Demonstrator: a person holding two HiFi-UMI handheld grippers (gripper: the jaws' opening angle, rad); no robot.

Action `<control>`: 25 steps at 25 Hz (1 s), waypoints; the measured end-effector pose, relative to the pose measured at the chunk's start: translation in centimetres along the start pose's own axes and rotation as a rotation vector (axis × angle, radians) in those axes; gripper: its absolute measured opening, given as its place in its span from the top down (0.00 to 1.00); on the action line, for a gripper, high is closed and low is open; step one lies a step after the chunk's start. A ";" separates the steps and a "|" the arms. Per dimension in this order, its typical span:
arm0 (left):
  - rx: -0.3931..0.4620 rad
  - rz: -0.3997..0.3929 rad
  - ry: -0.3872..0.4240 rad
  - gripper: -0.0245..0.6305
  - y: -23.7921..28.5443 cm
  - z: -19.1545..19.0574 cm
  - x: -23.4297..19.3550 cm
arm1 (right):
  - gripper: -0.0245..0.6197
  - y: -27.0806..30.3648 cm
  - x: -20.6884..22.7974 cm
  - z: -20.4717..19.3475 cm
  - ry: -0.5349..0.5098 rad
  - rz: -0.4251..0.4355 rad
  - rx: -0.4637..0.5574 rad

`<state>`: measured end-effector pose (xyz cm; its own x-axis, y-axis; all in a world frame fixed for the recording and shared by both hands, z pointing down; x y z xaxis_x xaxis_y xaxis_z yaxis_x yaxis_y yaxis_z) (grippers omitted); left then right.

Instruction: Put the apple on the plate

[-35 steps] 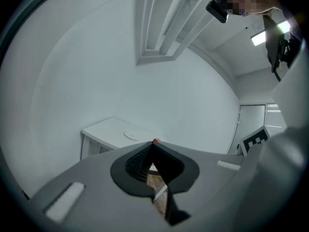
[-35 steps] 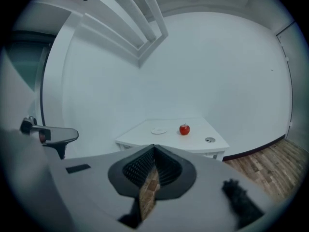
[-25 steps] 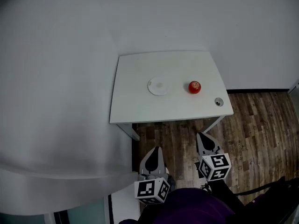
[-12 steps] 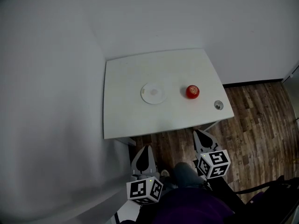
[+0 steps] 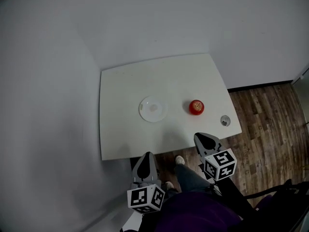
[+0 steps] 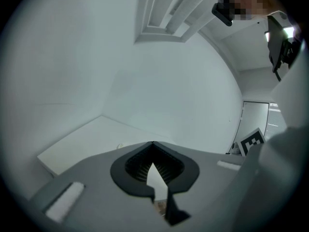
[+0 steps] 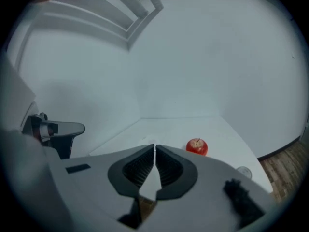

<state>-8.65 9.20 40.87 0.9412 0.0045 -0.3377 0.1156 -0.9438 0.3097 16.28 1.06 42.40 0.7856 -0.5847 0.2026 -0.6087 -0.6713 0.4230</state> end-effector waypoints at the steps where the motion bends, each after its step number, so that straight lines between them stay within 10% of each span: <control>1: 0.001 0.009 0.000 0.96 0.9 0.3 0.2 | 0.95 0.6 0.9 0.5 -0.005 0.004 0.000; 8: 0.016 0.056 -0.018 0.96 6.2 2.1 1.8 | 0.94 3.5 7.0 2.9 -0.022 -0.005 -0.025; 25: -0.004 0.128 -0.006 0.96 10.8 2.4 4.2 | 0.52 8.8 14.1 1.0 -0.128 0.007 -0.117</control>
<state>-4.20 -1.76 40.70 0.9463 -0.1184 -0.3007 -0.0045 -0.9352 0.3541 21.91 -13.55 48.05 0.7562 -0.6474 0.0953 -0.5913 -0.6137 0.5232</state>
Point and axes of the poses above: the fingertips, and each gripper's own axes: y forward along the fingers, x to its right, z out of its top, the point moved 10 cm from there along -y, backward along the fingers, and after that the axes turned 6 degrees about z, right-handed, at the moved point
